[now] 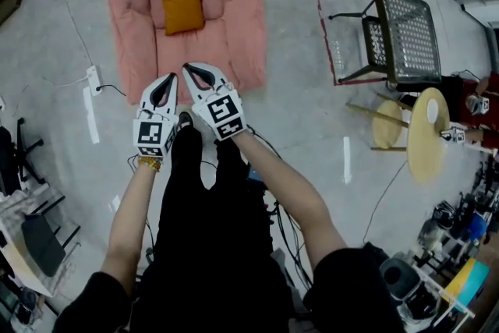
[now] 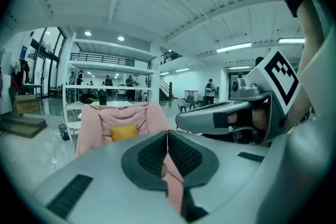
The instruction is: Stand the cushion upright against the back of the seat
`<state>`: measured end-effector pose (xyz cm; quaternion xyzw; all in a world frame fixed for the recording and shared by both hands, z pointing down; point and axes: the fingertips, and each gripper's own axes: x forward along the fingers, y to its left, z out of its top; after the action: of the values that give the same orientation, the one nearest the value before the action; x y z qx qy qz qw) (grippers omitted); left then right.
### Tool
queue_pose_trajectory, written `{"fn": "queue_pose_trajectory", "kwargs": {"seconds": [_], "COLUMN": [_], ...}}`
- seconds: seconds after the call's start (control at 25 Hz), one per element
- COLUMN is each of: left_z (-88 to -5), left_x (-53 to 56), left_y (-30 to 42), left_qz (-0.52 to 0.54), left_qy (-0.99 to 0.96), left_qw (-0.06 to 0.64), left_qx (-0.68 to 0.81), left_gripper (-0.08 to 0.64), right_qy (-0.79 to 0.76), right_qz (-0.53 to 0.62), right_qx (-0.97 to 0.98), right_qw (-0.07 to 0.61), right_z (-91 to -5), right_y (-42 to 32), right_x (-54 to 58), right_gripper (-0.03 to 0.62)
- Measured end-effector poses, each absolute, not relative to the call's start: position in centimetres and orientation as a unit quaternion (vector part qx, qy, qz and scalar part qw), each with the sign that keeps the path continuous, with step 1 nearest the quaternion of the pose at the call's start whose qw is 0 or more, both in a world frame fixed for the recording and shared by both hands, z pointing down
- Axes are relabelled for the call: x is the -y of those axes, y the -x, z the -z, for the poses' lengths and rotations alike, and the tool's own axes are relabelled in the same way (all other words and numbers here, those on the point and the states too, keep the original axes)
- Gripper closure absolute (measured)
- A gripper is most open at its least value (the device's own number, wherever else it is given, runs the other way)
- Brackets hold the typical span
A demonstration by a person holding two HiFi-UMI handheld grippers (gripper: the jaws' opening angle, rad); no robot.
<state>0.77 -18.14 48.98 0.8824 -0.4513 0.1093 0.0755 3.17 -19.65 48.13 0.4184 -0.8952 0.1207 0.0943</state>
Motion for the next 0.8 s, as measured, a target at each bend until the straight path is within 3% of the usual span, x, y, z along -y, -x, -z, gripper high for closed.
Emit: {"fn": "queue_pose_trajectory", "kwargs": {"seconds": [0.8], "left_z": [-40.4], "left_x": [12.0], "left_y": [-2.2], "left_qz": [-0.072], "left_qy": [-0.864], "left_qw": [0.06], "left_qx": [0.495], "left_gripper": [0.546], "right_qy": [-0.45], "right_qz": [-0.069], "right_qx": [0.888], "right_qw": [0.067], "right_z": [-40.8], "right_y": [-5.8], "right_x": [12.6], "right_gripper": [0.577]}}
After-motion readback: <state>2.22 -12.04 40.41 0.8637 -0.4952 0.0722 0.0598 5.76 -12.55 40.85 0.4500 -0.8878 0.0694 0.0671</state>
